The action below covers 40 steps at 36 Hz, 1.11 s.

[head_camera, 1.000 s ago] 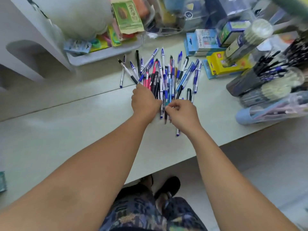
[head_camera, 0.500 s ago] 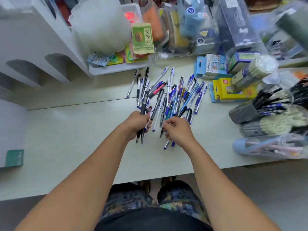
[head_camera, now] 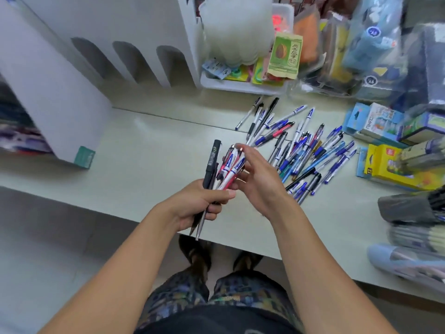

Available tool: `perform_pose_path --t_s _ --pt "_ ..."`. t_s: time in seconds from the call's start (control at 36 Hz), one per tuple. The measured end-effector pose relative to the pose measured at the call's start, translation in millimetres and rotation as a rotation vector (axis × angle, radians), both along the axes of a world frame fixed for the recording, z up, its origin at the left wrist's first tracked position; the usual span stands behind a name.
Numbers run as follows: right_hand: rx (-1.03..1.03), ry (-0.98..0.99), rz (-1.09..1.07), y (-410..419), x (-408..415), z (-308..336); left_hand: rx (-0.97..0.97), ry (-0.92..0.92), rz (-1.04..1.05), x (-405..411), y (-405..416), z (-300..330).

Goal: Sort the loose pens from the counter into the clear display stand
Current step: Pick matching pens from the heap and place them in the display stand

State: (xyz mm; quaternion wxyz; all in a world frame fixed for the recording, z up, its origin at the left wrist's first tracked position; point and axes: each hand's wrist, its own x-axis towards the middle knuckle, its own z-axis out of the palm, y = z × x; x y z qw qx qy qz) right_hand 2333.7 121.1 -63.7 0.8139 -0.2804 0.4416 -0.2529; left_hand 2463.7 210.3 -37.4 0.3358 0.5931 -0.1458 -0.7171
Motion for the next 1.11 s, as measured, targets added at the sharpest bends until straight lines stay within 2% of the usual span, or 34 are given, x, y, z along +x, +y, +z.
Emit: perform_pose_path --t_s 0.19,0.39,0.5,0.61,0.78,0.92,1.0,1.11 --pt "-0.194 -0.042 0.12 34 66 24 -0.094 0.111 0.086 59 52 19" --pt "-0.148 -0.237 0.233 99 153 38 -0.207 0.42 0.19 150 120 25" --pt "-0.159 -0.21 0.284 146 214 39 -0.206 0.464 0.161 216 167 23" --pt "-0.138 -0.137 0.227 191 283 53 -0.217 0.399 0.184 274 209 26" --pt "-0.381 0.103 0.187 230 365 72 -0.243 0.218 0.46 331 238 33" --pt "-0.484 0.233 0.191 239 407 85 -0.296 0.013 0.574 363 244 36" --pt "-0.557 0.272 0.17 238 427 91 -0.291 -0.061 0.654 383 244 34" --pt "-0.622 0.27 0.126 236 453 94 -0.297 -0.145 0.657 411 241 38"
